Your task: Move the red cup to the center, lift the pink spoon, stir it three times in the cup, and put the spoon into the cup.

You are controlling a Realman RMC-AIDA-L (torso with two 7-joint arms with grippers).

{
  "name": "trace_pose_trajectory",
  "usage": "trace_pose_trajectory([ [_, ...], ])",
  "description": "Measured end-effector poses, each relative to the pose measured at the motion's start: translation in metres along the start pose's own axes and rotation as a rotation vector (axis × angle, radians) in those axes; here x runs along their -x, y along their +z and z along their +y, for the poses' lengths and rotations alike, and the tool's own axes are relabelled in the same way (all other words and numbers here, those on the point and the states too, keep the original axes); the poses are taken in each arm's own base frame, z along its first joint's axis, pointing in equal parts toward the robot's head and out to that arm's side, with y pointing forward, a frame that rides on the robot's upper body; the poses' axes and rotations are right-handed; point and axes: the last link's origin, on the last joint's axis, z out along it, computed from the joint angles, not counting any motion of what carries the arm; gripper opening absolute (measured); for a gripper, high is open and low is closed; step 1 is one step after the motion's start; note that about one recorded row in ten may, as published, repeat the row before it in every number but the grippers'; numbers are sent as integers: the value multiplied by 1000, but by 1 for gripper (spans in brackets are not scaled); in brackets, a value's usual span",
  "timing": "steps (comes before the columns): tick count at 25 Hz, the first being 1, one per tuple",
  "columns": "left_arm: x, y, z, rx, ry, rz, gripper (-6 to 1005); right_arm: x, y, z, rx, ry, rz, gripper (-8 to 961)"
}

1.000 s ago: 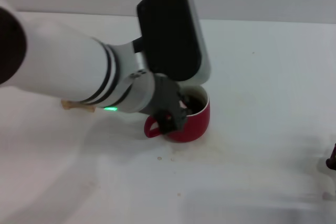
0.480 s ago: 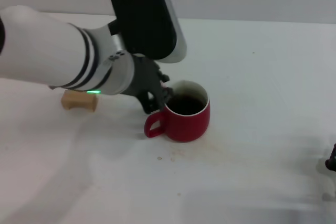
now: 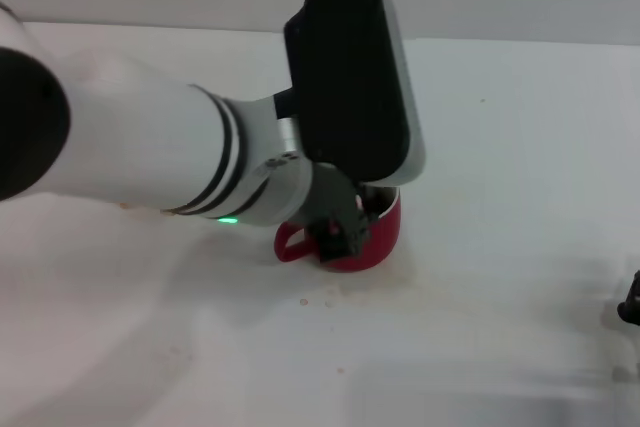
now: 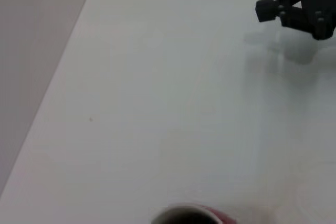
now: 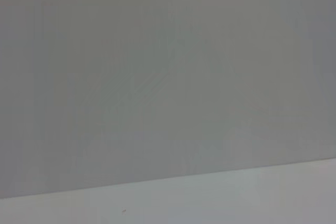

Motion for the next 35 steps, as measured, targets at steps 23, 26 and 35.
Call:
trace_pose_trajectory([
  [23,-10,-11,-10,-56,-1,15,349,1,1,2,5,7,0,0],
  [26,-21,-20,-17,-132,-20,116,473,1,2,2,6,4,0,0],
  [35,-45,-81,-54,-684,-347,944,562,0,2,1,4,1,0,0],
])
